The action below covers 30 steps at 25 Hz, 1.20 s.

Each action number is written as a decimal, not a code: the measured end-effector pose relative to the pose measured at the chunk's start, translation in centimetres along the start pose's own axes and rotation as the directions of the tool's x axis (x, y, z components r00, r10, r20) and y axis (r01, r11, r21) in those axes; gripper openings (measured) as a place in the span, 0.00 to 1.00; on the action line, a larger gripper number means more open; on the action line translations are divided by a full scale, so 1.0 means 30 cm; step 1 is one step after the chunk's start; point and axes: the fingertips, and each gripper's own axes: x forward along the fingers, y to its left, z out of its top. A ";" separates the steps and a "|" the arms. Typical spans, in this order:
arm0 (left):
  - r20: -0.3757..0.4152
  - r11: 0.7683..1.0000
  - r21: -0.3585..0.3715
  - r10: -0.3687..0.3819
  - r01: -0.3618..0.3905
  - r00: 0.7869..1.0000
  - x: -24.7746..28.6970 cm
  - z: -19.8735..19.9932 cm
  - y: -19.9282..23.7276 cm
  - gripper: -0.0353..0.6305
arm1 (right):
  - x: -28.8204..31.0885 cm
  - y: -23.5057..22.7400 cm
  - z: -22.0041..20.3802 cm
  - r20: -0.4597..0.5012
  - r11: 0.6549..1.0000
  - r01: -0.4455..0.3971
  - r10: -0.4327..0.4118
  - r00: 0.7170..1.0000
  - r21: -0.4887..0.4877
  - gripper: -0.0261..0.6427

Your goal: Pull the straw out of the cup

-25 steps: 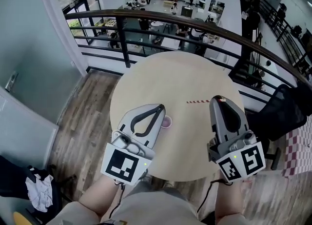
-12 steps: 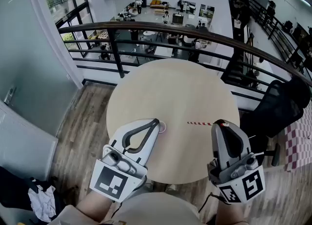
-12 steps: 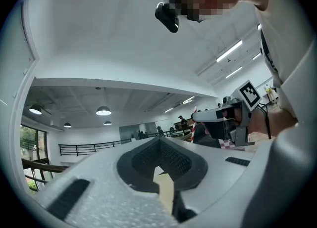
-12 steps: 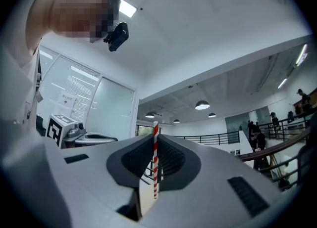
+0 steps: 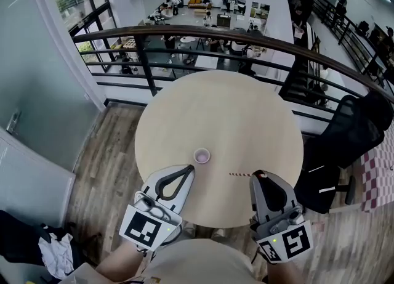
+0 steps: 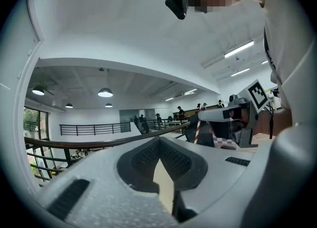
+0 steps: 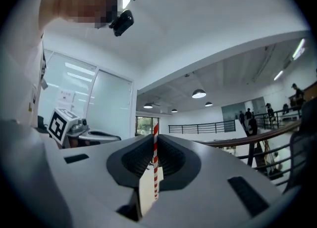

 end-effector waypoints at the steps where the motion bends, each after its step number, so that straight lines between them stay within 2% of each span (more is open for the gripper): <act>1: -0.004 1.000 -0.010 0.002 -0.002 1.000 -0.005 -0.007 0.000 0.07 | -0.004 0.003 -0.006 -0.007 1.000 0.011 -0.011 1.000 -0.029 0.09; 10: -0.007 1.000 -0.013 0.011 -0.011 1.000 -0.031 -0.011 0.017 0.07 | 0.006 0.018 -0.005 -0.005 0.993 0.047 -0.047 0.999 -0.106 0.09; 22: -0.032 1.000 -0.020 0.014 -0.015 0.999 -0.041 -0.040 0.034 0.07 | 0.045 0.082 -0.007 -0.015 0.994 0.006 -0.008 1.000 -0.108 0.09; 30: -0.032 0.999 -0.030 0.014 -0.015 0.999 -0.038 -0.045 0.034 0.07 | 0.056 0.081 -0.006 -0.005 0.998 0.001 -0.002 1.000 -0.069 0.09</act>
